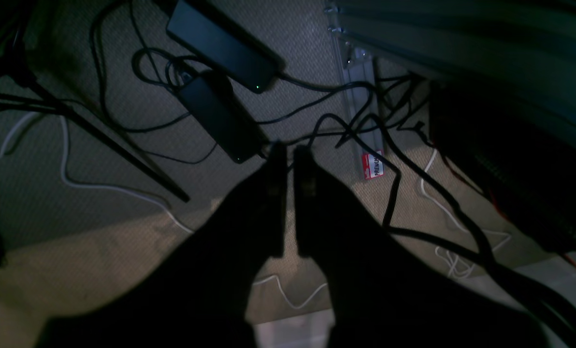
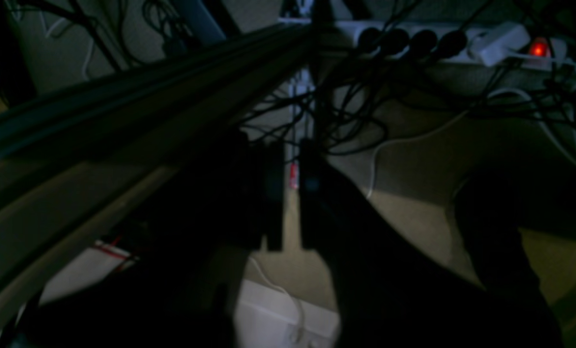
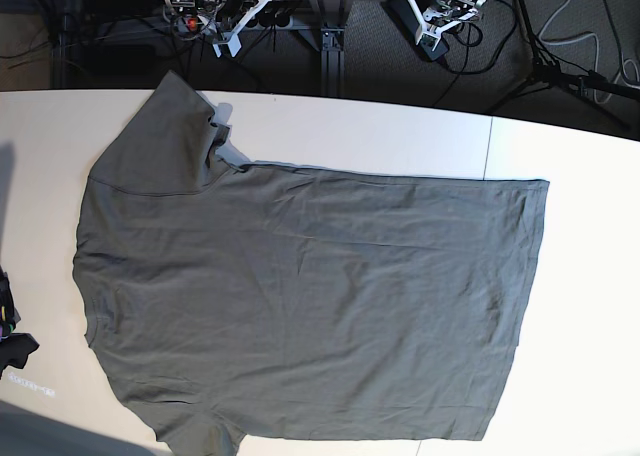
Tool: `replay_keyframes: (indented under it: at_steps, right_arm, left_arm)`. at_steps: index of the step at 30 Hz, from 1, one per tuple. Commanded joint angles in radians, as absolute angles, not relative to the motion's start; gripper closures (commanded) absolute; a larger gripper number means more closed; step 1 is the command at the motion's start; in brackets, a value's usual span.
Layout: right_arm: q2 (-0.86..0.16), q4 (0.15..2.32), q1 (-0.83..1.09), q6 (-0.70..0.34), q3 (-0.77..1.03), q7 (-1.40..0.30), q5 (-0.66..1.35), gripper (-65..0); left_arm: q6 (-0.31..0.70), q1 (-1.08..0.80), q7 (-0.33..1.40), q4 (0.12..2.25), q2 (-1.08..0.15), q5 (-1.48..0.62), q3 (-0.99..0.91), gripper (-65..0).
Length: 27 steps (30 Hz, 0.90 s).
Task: Fold the T-shirt properly
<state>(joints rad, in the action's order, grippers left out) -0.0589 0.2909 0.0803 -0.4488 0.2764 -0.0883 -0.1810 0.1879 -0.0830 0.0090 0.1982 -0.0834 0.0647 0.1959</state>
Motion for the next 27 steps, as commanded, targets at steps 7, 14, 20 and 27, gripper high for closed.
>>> replay_keyframes:
  at_steps: [7,14,20,27]
  right_arm:
    - [-0.067,0.298,0.081,-0.430,0.274,-0.078,-0.183,-4.3]
    - [-0.083,0.358,0.138,-0.434,0.274,-0.078,-0.183,-4.2]
    - [-0.126,0.537,0.281,-0.448,0.274,-0.079,-0.093,-4.2]
    - [-0.209,0.802,0.475,-0.532,0.274,-0.194,0.165,-4.2]
  left_arm:
    - [0.207,-0.087,0.001,0.202,-0.086,0.068,0.194,-3.0]
    - [0.351,-0.126,0.022,0.212,-0.136,0.068,0.194,-3.0]
    - [0.476,-0.218,0.015,0.339,-0.232,-0.033,0.194,-3.0]
    - [0.596,-0.392,0.016,0.666,-0.332,-0.170,0.194,-3.1]
